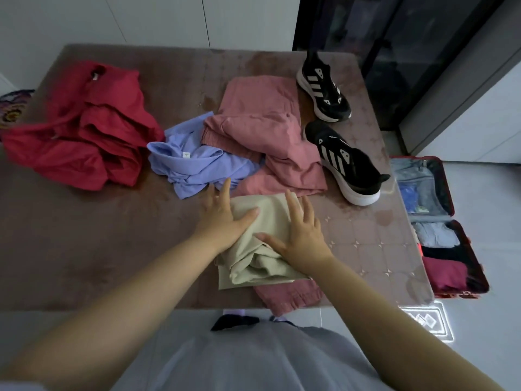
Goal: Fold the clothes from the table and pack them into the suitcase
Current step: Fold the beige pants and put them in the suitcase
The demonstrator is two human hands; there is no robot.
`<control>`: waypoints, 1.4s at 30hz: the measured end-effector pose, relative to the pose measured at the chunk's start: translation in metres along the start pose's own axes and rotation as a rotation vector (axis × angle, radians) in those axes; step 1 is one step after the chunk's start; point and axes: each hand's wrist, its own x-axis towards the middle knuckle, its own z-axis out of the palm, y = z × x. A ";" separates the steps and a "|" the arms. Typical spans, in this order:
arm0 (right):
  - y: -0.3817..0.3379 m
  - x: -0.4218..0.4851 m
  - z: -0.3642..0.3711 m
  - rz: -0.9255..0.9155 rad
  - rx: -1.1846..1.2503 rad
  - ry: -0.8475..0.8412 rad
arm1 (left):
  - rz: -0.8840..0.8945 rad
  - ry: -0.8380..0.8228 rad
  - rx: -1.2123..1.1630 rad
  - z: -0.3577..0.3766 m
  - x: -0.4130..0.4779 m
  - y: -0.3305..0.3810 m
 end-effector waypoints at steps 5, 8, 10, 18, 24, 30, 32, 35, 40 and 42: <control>0.021 -0.003 0.022 -0.043 -0.284 -0.051 | 0.394 -0.025 0.529 0.019 -0.017 -0.025; 0.032 -0.001 0.031 -0.039 -0.370 -0.048 | 0.494 0.005 0.683 0.027 -0.015 -0.049; 0.034 -0.001 0.036 -0.050 -0.382 -0.046 | 0.482 -0.042 0.718 0.029 -0.011 -0.059; 0.036 0.006 0.040 -0.060 -0.345 -0.063 | 0.447 -0.051 0.602 0.034 -0.001 -0.067; 0.038 0.005 0.016 0.187 0.269 0.016 | 0.049 0.079 -0.134 0.032 -0.006 -0.064; 0.029 0.009 0.018 0.221 0.381 0.020 | -0.049 0.043 -0.454 0.026 -0.012 -0.054; 0.028 0.005 0.017 0.163 0.511 -0.028 | -0.087 0.036 -0.544 0.025 -0.014 -0.056; 0.027 -0.004 0.019 0.075 0.549 -0.125 | -0.113 0.036 -0.614 0.021 -0.014 -0.064; 0.022 -0.013 0.006 0.015 0.664 0.005 | -0.079 0.015 -0.641 0.013 -0.012 -0.049; 0.023 -0.021 -0.011 -0.010 0.734 0.055 | 0.015 0.039 -0.660 0.011 -0.019 -0.033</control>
